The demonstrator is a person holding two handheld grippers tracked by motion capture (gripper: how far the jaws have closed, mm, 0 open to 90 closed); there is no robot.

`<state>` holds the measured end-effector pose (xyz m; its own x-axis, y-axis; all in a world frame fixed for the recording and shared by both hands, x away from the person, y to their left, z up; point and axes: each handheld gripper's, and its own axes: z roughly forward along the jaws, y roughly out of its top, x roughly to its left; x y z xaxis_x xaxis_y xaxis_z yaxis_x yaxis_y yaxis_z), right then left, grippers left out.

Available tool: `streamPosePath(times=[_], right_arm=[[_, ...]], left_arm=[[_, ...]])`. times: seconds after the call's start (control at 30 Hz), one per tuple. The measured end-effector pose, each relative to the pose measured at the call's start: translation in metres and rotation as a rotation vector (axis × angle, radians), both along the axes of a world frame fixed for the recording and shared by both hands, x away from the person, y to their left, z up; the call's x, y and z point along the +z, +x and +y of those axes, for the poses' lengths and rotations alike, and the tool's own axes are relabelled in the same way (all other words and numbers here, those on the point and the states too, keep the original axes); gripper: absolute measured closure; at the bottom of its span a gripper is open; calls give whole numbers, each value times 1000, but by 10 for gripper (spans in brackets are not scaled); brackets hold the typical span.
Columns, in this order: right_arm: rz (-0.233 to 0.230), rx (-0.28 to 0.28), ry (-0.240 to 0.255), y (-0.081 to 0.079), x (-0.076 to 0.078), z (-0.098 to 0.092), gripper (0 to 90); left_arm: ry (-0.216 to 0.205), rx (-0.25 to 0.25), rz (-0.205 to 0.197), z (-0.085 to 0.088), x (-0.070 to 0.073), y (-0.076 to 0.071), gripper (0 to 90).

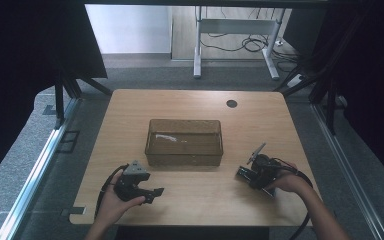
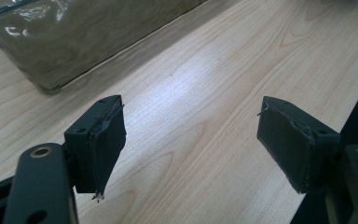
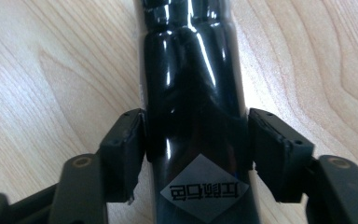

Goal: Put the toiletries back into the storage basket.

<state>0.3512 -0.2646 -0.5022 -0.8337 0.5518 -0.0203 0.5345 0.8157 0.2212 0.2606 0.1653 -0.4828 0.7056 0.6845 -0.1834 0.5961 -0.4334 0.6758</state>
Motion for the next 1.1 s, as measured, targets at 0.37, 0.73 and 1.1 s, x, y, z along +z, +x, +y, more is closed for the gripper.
streamPosePath(times=[0.37, 0.73, 1.1], right_arm=[[53, 33, -16, 7, 3, 0, 433], [43, 78, 1, 6, 25, 5, 438], [20, 92, 21, 13, 46, 8, 437]], left_arm=[[2, 0, 1, 1, 0, 0, 239], [3, -1, 4, -2, -1, 0, 239], [5, -5, 7, -2, -2, 1, 239]])
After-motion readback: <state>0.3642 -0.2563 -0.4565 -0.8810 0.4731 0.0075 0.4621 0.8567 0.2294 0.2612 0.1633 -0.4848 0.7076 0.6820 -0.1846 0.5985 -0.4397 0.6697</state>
